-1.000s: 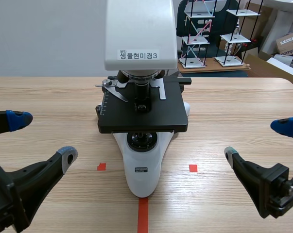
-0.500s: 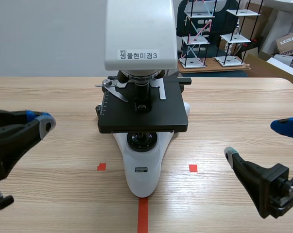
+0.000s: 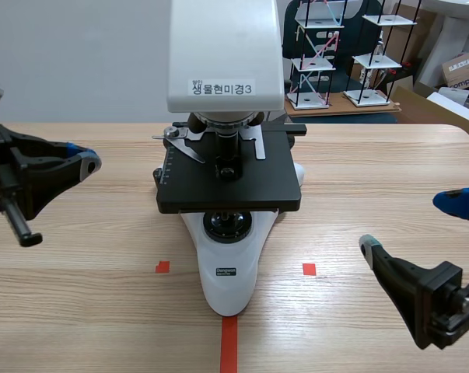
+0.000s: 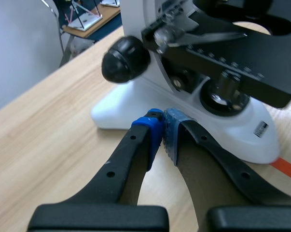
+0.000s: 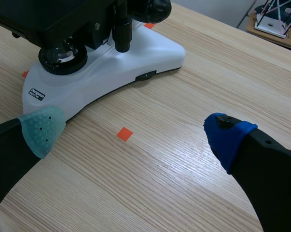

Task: Point at the stage clip

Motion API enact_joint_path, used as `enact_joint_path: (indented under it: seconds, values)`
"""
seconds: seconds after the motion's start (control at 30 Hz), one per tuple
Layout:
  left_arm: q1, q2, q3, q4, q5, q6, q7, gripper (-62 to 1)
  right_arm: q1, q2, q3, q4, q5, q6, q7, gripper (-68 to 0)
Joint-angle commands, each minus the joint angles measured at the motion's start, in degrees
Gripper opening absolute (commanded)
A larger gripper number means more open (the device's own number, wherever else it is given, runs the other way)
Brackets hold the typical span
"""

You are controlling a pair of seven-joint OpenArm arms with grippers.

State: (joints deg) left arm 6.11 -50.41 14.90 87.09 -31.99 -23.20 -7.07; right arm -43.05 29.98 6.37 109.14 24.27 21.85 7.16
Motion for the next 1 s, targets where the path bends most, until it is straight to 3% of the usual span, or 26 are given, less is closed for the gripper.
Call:
enact_joint_path:
  seconds: [0.0,0.37,0.97]
  values:
    - [-3.2,0.7,1.4,0.2,-0.4,-0.2,-0.6,-57.5,0.0,0.0,0.4,0.9,0.4,0.0,0.7,-3.3]
    - [-17.8,1.2,14.9,-5.3,-1.5,-0.1,-0.6,-57.5,0.0,0.0,0.4,0.9,0.4,0.0,0.7,-3.3]
    - [-18.6,2.1,15.7,-5.8,-1.5,-0.1,-0.8,-57.5,0.2,0.0,0.4,0.9,0.4,0.1,0.7,-3.3]
